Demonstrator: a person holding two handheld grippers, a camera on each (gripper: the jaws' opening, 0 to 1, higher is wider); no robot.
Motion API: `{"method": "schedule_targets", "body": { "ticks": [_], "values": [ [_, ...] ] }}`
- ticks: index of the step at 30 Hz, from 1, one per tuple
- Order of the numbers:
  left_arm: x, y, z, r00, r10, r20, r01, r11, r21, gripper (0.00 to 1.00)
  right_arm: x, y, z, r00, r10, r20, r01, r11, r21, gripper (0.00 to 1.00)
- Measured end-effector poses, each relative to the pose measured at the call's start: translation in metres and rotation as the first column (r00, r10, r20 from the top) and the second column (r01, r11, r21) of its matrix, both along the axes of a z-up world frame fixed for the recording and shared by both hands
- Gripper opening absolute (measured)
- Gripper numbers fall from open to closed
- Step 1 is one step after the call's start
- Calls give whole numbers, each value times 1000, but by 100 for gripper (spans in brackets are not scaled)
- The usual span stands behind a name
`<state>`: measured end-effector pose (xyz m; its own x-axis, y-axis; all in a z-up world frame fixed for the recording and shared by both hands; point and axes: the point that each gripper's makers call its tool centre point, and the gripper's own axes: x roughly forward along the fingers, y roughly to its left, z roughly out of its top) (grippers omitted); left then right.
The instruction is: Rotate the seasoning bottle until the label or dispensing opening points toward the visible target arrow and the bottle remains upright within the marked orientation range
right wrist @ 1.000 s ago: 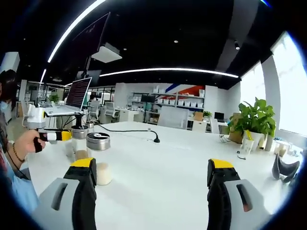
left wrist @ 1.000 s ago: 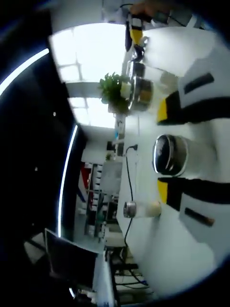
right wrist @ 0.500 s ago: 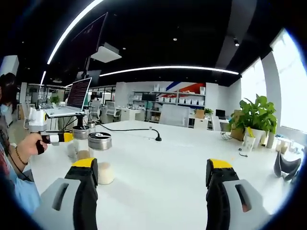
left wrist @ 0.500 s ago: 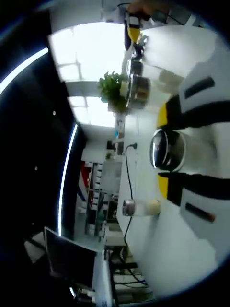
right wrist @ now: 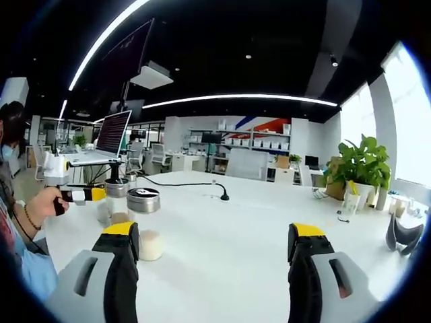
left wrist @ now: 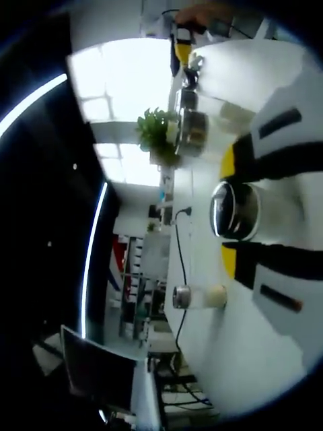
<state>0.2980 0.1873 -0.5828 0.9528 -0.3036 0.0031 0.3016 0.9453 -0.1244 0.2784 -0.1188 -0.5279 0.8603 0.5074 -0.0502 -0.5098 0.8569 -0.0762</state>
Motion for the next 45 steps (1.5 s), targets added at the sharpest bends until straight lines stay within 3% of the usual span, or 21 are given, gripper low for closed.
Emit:
{"method": "schedule_targets", "body": {
  "ticks": [6,13,17,24,40,43,45],
  "values": [
    [-1,-1,0,999,-29,13,29,1000,13,36,-2,2,0,1000,8,2,-8,1000,-15,93],
    [-3,-4,0,991,-132,20,132,991,22,36,-1,-2,-1,1000,1,-5,-1,1000,-3,92],
    [-5,-7,-1,973,-232,5,232,972,23,36,-1,0,0,1000,12,2,-12,1000,4,92],
    [-6,-6,-2,945,-326,8,326,945,23,36,-1,5,-1,1000,22,-4,-22,1000,-1,92],
    [-9,-11,-4,898,-441,-4,441,897,26,36,1,1,-1,1000,5,-6,-4,1000,10,95],
    [-8,-12,-5,878,-479,-29,479,877,29,36,2,0,-2,1000,3,-12,-3,1000,16,95],
    [-9,-13,-6,852,-521,-43,523,851,42,36,3,-1,-4,1000,-5,-20,5,1000,12,98]
  ]
}}
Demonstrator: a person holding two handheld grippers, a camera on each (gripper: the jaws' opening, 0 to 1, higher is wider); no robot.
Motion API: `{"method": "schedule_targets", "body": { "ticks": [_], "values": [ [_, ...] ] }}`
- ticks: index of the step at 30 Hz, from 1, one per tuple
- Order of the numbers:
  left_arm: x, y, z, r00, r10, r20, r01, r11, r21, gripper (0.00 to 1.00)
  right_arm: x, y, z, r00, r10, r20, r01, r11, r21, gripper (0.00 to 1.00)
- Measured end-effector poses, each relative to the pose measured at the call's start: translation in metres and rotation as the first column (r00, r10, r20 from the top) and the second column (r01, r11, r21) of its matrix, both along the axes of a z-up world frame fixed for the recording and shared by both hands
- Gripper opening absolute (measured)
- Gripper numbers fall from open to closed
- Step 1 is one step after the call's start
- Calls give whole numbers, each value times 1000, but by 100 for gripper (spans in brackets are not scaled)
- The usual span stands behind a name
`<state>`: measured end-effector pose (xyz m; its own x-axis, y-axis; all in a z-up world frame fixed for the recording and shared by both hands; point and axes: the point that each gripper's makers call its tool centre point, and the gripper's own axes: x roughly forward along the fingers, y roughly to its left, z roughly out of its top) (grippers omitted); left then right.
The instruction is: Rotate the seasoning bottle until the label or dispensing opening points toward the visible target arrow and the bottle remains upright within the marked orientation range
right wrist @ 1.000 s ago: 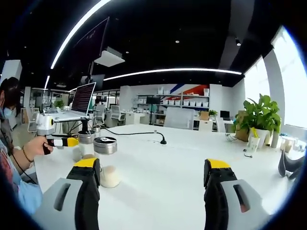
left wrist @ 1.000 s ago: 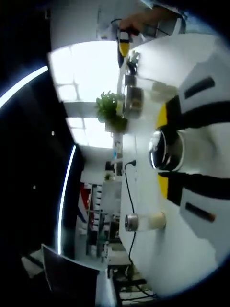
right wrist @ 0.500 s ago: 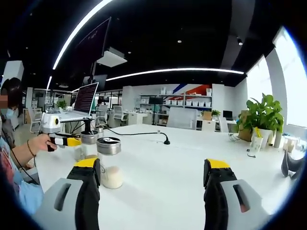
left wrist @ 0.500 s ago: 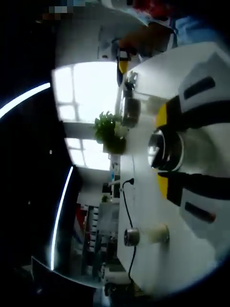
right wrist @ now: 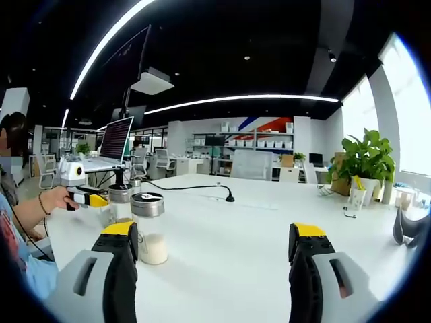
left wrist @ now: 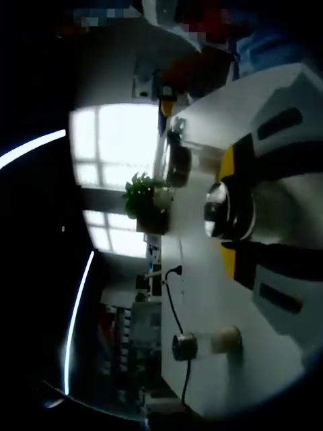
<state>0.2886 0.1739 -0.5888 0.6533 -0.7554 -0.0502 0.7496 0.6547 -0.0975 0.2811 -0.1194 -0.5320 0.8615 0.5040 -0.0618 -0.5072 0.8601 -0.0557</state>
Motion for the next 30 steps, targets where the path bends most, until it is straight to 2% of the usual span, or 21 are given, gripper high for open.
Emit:
{"method": "schedule_targets", "body": {
  "ticks": [5,10,15,19,23,25,28,30],
  "values": [
    [1,0,-2,997,-76,-19,76,997,0,36,0,3,-2,1000,9,-2,-9,1000,-14,98],
    [1,-1,-3,993,-118,-24,119,993,4,36,0,7,-5,1000,21,-14,-22,1000,-19,98],
    [0,-3,-7,986,-167,3,167,985,47,36,0,7,-5,999,30,-15,-30,999,-17,97],
    [0,-5,-9,980,-201,7,200,977,77,36,0,1,-4,999,50,-12,-50,999,-12,97],
    [0,-4,-13,973,-230,-1,230,969,88,36,3,-14,1,1000,23,-1,-23,1000,1,97],
    [0,-5,-15,967,-254,-11,254,963,89,36,4,-18,3,1000,12,7,-12,1000,7,98],
    [-2,-4,-21,951,-310,0,306,936,173,35,4,-22,10,1000,8,28,-9,1000,16,98],
    [-2,-5,-22,948,-317,-13,314,935,164,35,3,-23,12,999,8,31,-9,999,32,98]
  ]
}}
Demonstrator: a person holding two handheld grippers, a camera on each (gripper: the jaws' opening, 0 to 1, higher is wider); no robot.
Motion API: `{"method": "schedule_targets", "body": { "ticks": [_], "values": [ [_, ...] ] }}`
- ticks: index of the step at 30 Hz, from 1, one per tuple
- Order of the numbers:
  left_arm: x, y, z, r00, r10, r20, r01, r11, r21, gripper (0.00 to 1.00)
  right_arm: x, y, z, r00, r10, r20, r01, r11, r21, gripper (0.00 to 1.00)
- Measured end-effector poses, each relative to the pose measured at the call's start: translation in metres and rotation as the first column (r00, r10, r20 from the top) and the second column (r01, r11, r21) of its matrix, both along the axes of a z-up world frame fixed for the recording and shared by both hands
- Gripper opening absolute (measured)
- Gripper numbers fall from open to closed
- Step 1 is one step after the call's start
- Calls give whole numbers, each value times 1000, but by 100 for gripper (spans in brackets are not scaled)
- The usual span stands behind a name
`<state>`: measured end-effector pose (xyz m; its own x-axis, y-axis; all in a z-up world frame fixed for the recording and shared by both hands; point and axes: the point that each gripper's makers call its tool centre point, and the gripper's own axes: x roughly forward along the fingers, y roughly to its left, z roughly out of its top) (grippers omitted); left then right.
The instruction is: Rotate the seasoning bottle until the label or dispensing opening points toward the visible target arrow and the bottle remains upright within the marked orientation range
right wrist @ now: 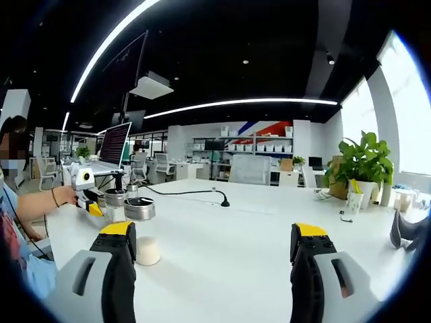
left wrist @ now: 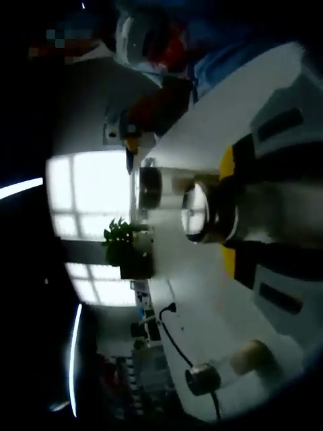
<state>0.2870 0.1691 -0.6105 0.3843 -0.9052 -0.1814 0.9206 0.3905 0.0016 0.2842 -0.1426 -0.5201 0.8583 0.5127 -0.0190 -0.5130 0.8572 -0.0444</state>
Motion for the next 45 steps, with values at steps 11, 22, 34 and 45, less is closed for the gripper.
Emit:
{"method": "schedule_targets", "body": {
  "ticks": [11,22,34,45],
  "values": [
    [-2,0,-6,999,-35,10,35,999,28,35,-1,1,2,1000,17,-9,-17,999,31,97],
    [-6,-2,-6,999,-35,19,34,998,52,45,-6,3,8,1000,20,-1,-20,999,44,95],
    [-10,19,9,990,143,-12,-142,990,16,59,-9,6,10,1000,22,3,-22,998,52,95],
    [-14,39,33,911,412,-2,-411,910,-56,68,-9,6,9,1000,20,-1,-20,998,55,95]
  ]
}}
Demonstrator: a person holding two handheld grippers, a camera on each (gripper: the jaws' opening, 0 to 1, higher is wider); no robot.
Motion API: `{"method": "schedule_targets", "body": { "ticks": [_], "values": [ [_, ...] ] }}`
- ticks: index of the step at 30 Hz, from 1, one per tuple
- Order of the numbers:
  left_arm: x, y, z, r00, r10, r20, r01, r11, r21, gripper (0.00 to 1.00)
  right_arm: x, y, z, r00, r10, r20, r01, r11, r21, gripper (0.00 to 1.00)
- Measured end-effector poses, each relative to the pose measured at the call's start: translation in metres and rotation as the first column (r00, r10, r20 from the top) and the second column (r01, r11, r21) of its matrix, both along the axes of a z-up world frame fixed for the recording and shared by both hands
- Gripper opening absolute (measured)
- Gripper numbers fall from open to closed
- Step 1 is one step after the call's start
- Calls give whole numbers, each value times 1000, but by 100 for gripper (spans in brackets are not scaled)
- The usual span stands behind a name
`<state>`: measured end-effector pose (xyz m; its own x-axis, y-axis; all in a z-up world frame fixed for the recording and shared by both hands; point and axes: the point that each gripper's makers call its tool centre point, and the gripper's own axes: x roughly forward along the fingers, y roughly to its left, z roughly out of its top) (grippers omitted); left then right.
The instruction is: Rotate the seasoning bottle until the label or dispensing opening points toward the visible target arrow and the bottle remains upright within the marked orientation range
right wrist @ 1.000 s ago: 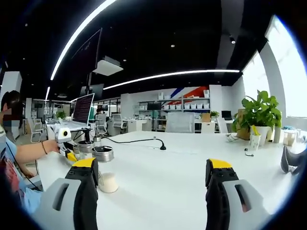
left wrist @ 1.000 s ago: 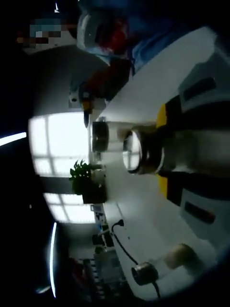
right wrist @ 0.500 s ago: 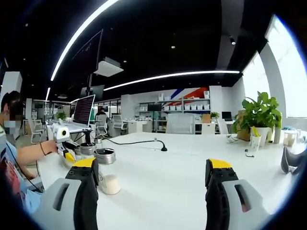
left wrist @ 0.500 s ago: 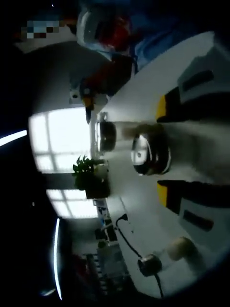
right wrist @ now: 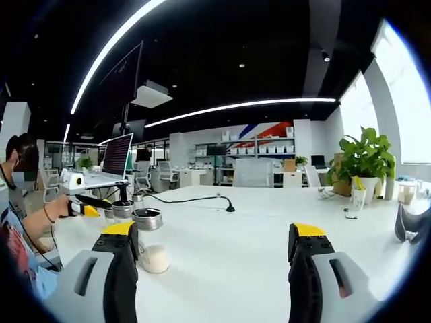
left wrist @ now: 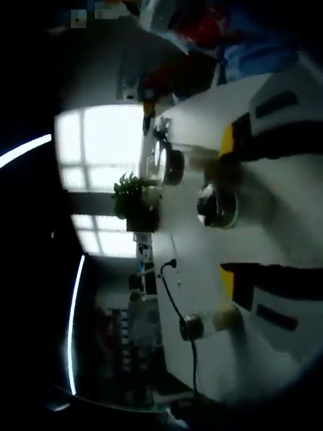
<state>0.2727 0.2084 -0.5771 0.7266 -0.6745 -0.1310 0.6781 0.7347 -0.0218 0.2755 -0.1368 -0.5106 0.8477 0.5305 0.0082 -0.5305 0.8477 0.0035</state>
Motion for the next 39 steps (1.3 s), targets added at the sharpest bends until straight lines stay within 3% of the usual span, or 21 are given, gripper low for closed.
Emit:
{"method": "schedule_targets", "body": {
  "ticks": [2,4,6,7,10,12,15,18,23,28,33,37,39],
  "values": [
    [1,3,6,998,69,11,-69,998,-6,74,0,0,-1,1000,0,-3,0,1000,0,95],
    [1,7,11,991,131,39,-132,991,10,74,0,0,0,1000,0,-2,0,1000,1,95],
    [5,17,19,964,221,144,-236,967,96,75,0,0,0,1000,-1,-1,1,1000,1,95],
    [5,17,21,957,248,154,-264,960,93,76,0,-1,0,1000,-2,-1,2,1000,1,95],
    [3,13,26,951,289,112,-294,955,30,75,1,-1,-1,1000,-4,-5,4,1000,2,95],
    [4,14,24,941,322,105,-327,944,35,74,1,0,-2,1000,-3,-8,3,1000,-1,95],
    [7,14,20,914,396,84,-397,918,-5,71,1,0,0,1000,-2,-3,2,1000,-2,95],
    [9,11,23,902,425,74,-420,905,-73,69,1,1,1,1000,-3,-1,3,1000,-1,95],
    [9,-3,27,888,444,119,-442,896,-38,68,1,2,0,1000,2,-2,-2,1000,-1,94],
    [14,-6,24,866,489,106,-482,872,-83,62,0,2,0,1000,-1,-7,1,1000,0,94],
    [15,-22,19,883,455,111,-449,890,-82,54,0,0,1,1000,-1,-3,1,1000,5,93],
    [17,-20,17,876,467,123,-461,884,-73,51,0,-2,1,1000,-4,-4,4,1000,7,93],
    [18,-22,16,882,454,127,-449,891,-66,45,0,-2,2,1000,-5,-2,5,1000,10,93]
  ]
}}
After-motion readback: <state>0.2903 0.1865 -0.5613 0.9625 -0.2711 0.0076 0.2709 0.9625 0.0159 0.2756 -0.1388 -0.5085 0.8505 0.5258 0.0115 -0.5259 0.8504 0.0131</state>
